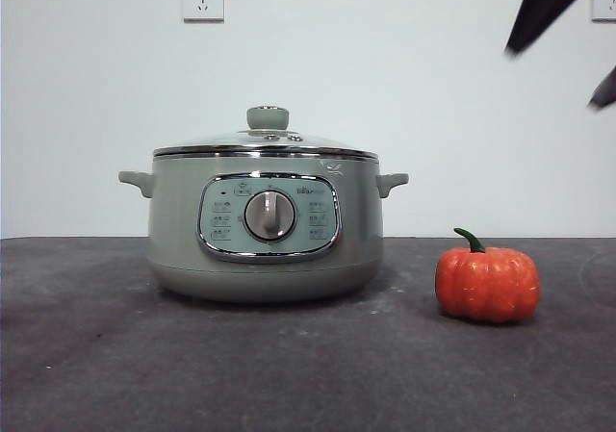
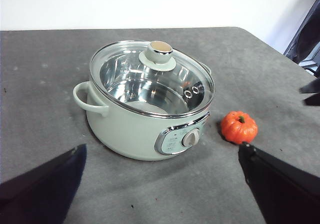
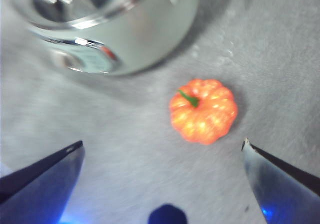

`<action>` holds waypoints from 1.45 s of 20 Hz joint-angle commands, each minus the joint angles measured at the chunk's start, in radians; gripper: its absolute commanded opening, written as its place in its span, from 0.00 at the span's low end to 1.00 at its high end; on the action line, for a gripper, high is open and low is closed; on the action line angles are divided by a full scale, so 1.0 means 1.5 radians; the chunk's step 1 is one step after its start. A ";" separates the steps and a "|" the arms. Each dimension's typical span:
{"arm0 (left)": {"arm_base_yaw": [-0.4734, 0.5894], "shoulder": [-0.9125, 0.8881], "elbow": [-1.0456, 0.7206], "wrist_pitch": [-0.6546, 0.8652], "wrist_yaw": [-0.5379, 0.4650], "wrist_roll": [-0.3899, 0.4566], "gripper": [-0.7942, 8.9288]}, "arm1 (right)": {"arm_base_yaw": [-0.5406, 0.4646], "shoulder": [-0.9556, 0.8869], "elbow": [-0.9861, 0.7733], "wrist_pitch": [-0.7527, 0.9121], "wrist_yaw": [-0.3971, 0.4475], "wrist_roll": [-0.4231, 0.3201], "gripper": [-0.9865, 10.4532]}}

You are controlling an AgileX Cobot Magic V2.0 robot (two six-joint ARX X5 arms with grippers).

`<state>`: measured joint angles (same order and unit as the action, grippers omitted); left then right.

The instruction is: Pick up the pumpkin,open the lid,put the pumpkin in the pot,close the lid

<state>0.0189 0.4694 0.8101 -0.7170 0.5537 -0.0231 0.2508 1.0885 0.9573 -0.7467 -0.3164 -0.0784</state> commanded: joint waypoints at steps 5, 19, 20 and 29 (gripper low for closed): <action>0.000 -0.001 0.002 0.006 0.003 -0.002 0.77 | 0.040 0.166 0.001 0.094 0.074 -0.024 0.72; 0.000 -0.001 0.002 0.006 0.002 -0.002 0.77 | 0.078 0.353 0.001 0.189 0.146 -0.039 0.60; 0.000 -0.001 0.002 0.006 0.002 -0.002 0.78 | 0.078 0.353 0.001 0.189 0.146 -0.039 0.52; 0.000 0.000 0.002 0.004 0.003 -0.002 0.77 | 0.078 0.315 0.001 0.170 0.141 -0.033 0.08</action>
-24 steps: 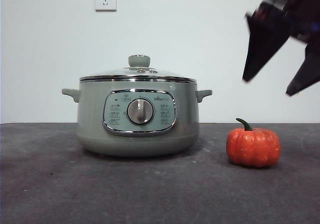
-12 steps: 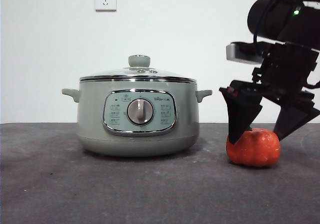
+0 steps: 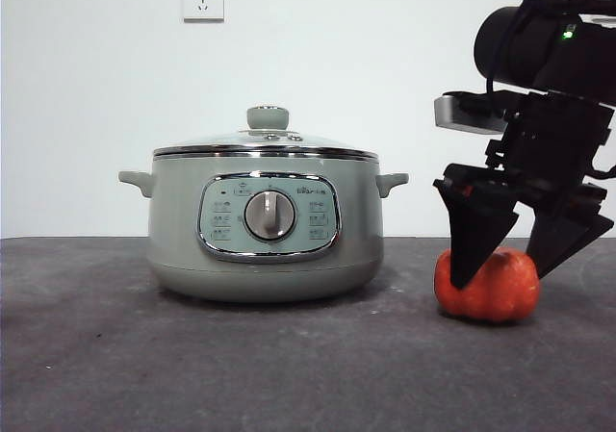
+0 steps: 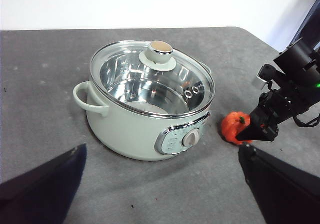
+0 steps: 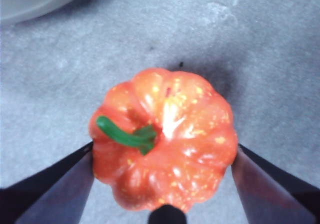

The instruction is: Pick up the pumpkin,open the lid,put the pumpkin in the pot,close the lid

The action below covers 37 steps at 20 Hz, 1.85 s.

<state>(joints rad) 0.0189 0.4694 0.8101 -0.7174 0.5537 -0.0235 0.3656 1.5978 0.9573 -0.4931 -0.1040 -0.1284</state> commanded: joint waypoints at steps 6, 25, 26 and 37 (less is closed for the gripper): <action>-0.003 0.027 0.007 0.034 0.005 -0.001 0.77 | 0.002 -0.197 0.001 -0.049 0.001 0.023 0.08; -0.237 0.626 0.280 0.314 -0.113 0.052 0.77 | 0.003 -0.529 0.001 -0.211 -0.001 0.035 0.08; -0.244 0.662 0.306 0.314 -0.125 0.053 0.77 | 0.003 -0.534 0.001 -0.213 -0.001 0.035 0.08; -0.281 0.839 0.377 0.353 -0.165 0.055 0.77 | 0.003 -0.548 0.001 -0.219 -0.001 0.040 0.08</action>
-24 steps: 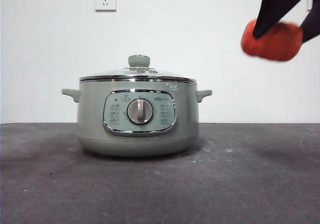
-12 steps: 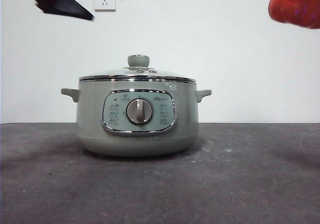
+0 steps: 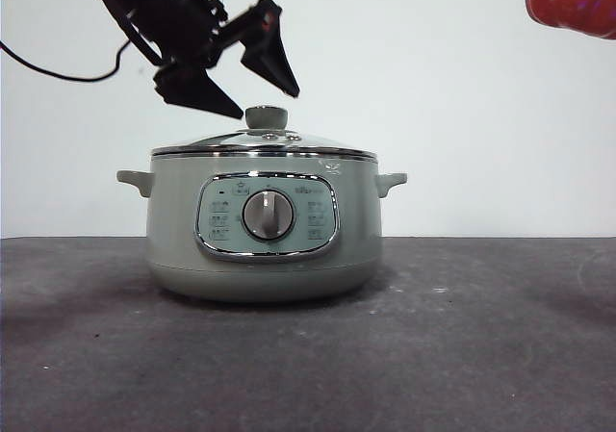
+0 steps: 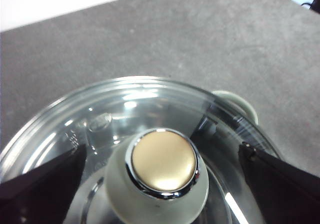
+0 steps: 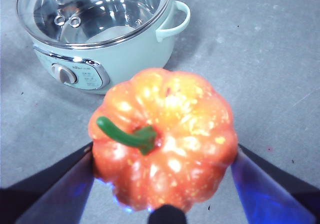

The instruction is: Pick up the pumpkin,open the lid,put the pumpkin in the pot,close the lid

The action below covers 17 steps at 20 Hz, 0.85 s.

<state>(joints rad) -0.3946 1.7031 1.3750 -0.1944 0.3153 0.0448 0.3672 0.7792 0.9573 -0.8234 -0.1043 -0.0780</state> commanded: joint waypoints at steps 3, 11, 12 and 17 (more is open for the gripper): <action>-0.021 0.030 0.001 0.002 -0.040 0.023 0.76 | 0.002 -0.002 0.001 0.001 -0.001 0.006 0.08; -0.030 0.031 0.001 0.004 -0.068 0.023 0.23 | 0.002 0.000 0.001 0.002 0.000 0.006 0.08; -0.030 0.031 0.001 0.004 -0.068 0.023 0.18 | 0.002 0.000 0.001 0.002 -0.001 0.006 0.08; -0.030 0.029 0.001 0.003 -0.067 0.022 0.07 | 0.002 0.000 0.001 0.002 0.000 0.006 0.08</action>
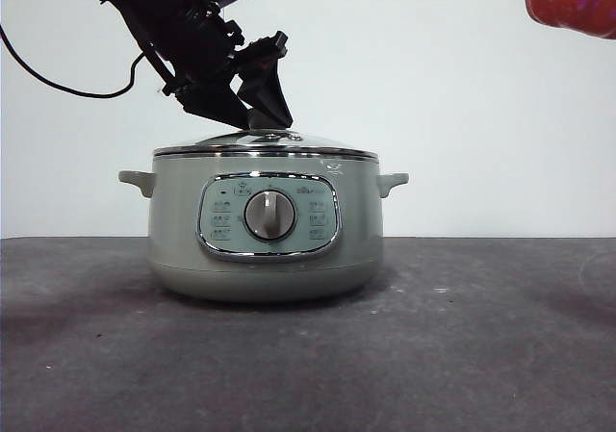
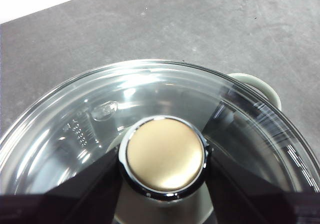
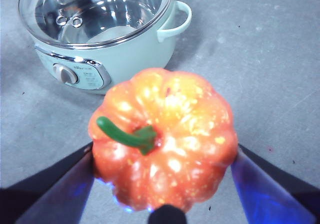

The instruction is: Pick up the pumpkin,open the lid,put the pumpkin in the pot,close the lid

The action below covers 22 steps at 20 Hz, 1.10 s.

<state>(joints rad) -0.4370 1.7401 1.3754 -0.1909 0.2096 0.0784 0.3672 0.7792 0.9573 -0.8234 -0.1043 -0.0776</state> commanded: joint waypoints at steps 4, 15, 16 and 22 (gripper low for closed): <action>-0.002 -0.007 0.000 0.001 0.003 0.000 0.07 | 0.002 0.003 0.001 0.001 0.000 0.006 0.08; 0.000 -0.094 0.003 -0.010 -0.001 0.000 0.07 | 0.002 0.008 0.001 0.007 -0.001 0.006 0.08; 0.000 -0.108 0.003 -0.021 -0.002 0.000 0.07 | 0.002 0.012 0.001 0.010 -0.001 0.006 0.08; 0.005 -0.240 0.003 -0.138 -0.036 0.003 0.07 | 0.007 0.077 0.001 0.099 -0.036 0.006 0.08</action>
<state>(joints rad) -0.4324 1.4036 1.3746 -0.4355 0.1501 0.0788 0.3752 0.8860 0.9573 -0.6880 -0.1570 -0.0772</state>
